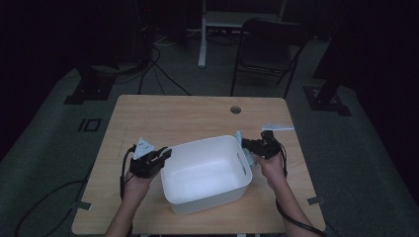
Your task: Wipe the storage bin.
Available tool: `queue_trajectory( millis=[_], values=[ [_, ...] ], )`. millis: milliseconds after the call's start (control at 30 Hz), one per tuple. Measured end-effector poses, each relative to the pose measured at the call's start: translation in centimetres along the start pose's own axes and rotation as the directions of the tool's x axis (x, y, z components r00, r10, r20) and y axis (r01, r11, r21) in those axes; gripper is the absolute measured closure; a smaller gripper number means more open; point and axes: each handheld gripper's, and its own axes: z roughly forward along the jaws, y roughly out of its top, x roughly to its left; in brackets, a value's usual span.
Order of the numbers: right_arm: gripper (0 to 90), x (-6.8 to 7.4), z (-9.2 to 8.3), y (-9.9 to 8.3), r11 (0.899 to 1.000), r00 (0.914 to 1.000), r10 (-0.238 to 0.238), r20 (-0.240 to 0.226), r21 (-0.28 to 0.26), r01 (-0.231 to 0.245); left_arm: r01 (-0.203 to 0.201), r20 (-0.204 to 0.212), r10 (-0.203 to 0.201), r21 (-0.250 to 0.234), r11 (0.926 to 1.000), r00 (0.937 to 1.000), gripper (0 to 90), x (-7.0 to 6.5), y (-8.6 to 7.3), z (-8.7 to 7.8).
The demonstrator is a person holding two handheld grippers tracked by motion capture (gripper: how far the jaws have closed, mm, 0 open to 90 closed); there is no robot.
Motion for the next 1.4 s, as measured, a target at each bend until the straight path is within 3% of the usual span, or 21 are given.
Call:
queue_trajectory(
  millis=[67,500,833,967,1067,1167,1200,1400],
  values=[
    [82.7,-0.7,0.6,-0.7,0.999,0.9992,0.034,-0.018,0.025,-0.034,0.000,-0.006,0.000,0.000,1.0000,1.0000,77.2,-0.1,0.0,0.0],
    [82.8,-2.6,3.6,-4.1,0.987,0.9964,0.081,0.028,0.141,-0.084,0.002,-0.008,-0.002,-0.001,1.0000,1.0000,77.2,-0.1,0.0,0.0],
    [82.7,-3.6,5.2,-5.6,0.976,0.9934,0.101,0.054,0.190,-0.110,0.002,0.000,-0.002,-0.003,1.0000,1.0000,77.1,0.0,0.0,0.0],
    [82.6,-3.5,5.1,-5.4,0.976,0.9937,0.095,0.061,0.190,-0.105,-0.003,0.009,0.003,0.000,1.0000,0.9999,77.0,0.1,0.0,0.0],
    [82.5,-3.2,4.5,-5.0,0.982,0.9942,0.089,0.059,0.162,-0.098,-0.006,0.025,0.006,0.001,1.0000,0.9997,76.9,0.3,0.0,0.0],
    [82.5,-2.9,3.3,-4.3,0.989,0.9949,0.087,0.051,0.118,-0.093,0.038,0.088,-0.036,-0.024,0.9990,0.9955,75.4,1.1,-0.2,0.0],
    [82.5,-2.7,2.8,-4.1,0.991,0.9952,0.082,0.053,0.105,-0.087,0.036,0.096,-0.033,-0.028,0.9990,0.9949,75.4,1.2,-0.2,0.0],
    [82.5,-2.0,0.2,-2.8,0.997,0.9963,0.067,0.054,0.039,-0.069,0.016,0.101,-0.010,-0.053,0.9985,0.9949,70.9,1.8,0.8,-0.6]
  ],
)
